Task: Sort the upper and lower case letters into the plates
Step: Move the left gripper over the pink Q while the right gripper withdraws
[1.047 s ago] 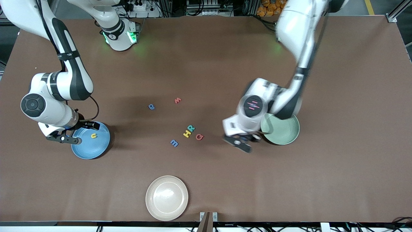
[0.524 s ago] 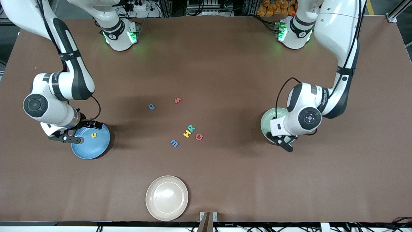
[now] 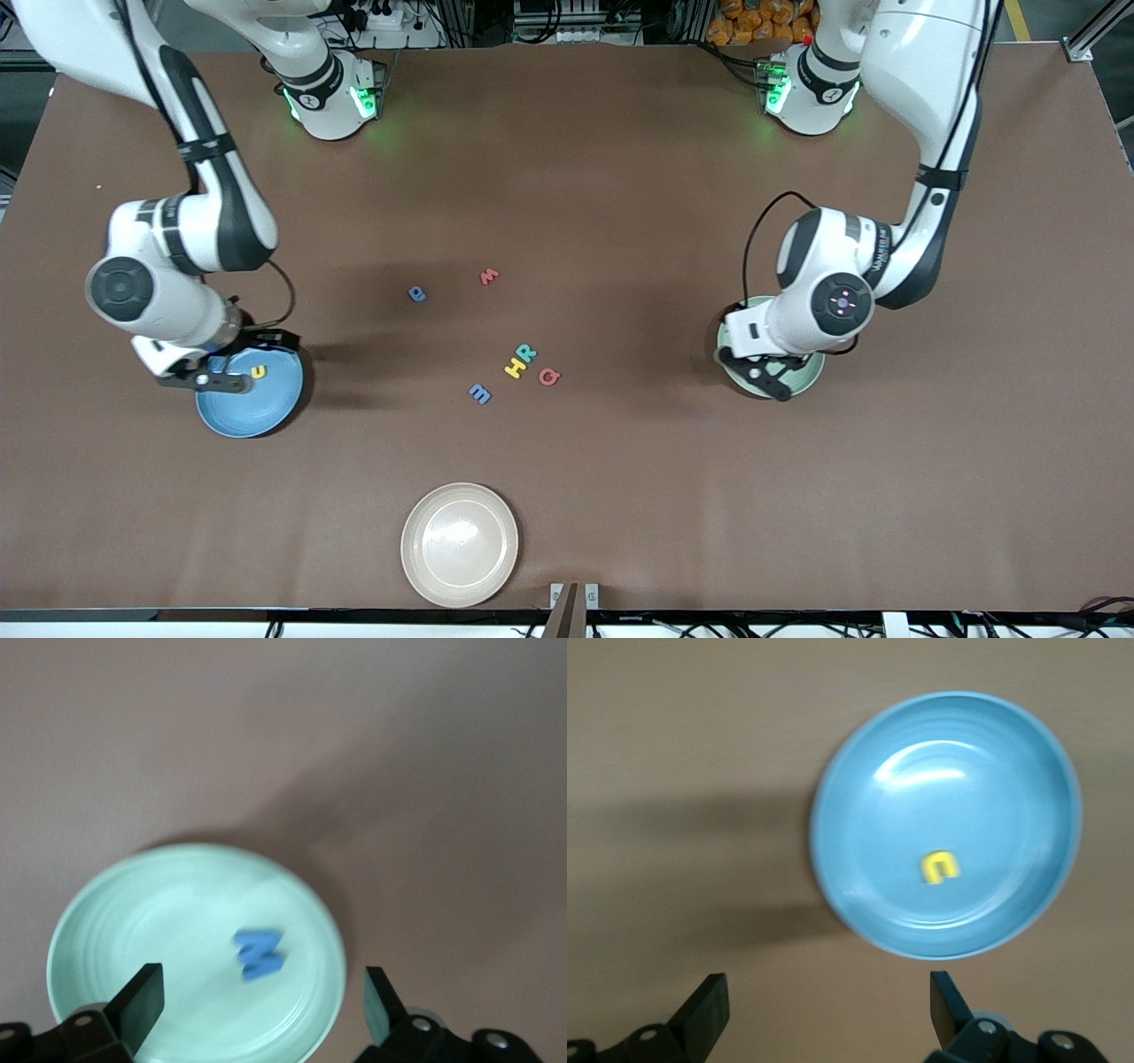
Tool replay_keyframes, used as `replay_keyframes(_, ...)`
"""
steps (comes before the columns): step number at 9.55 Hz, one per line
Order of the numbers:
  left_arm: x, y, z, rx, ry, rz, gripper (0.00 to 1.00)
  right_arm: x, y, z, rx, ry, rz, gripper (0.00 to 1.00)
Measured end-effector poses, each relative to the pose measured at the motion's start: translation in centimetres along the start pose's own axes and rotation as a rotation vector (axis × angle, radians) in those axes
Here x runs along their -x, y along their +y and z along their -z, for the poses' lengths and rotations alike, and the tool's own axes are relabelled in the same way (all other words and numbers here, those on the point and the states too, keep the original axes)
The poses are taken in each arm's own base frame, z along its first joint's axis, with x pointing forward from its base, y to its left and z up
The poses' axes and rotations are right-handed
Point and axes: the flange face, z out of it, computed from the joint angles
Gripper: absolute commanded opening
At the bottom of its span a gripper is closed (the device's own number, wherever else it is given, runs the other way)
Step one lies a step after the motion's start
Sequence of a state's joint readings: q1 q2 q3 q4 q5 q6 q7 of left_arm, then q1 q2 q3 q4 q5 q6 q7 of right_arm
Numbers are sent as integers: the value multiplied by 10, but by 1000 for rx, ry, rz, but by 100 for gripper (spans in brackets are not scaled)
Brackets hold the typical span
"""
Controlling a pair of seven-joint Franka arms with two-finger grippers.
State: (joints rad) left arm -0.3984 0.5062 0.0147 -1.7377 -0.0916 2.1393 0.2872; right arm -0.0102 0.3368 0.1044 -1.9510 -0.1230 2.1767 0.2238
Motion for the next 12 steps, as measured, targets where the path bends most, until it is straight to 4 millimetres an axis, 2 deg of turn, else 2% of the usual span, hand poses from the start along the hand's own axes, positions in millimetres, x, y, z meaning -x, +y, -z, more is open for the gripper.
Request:
replay_keyframes(1, -27, 30, 11, 4, 55, 4, 100, 1, -15, 3, -8, 5, 19, 100)
replay_keyframes(2, -56, 64, 15, -3, 124, -12, 100, 1, -18, 5, -10, 9, 23, 100)
replay_keyframes(3, -82, 91, 13, -14, 216, -22, 100, 1, -22, 7, -14, 11, 27, 100)
replay_keyframes(4, -99, 111, 7, -12, 307, 7, 100, 3, -33, 8, -37, 12, 27, 100)
replay_keyframes(6, -116, 158, -17, 28, 437, 152, 100, 6, -50, 9, -69, 9, 27, 100)
replay_keyframes(8, -121, 199, -43, 83, 517, 283, 100, 5, -46, 9, -71, 10, 18, 100)
replay_keyframes(9, -122, 208, -56, 97, 528, 331, 100, 4, -45, 10, -72, 15, 16, 100)
replay_keyframes(10, -122, 209, -69, 66, 536, 308, 100, 3, -46, 11, -74, 21, 16, 100)
replay_keyframes(12, -124, 200, -81, -70, 579, 92, 100, 2, -47, 14, -76, 26, 18, 100)
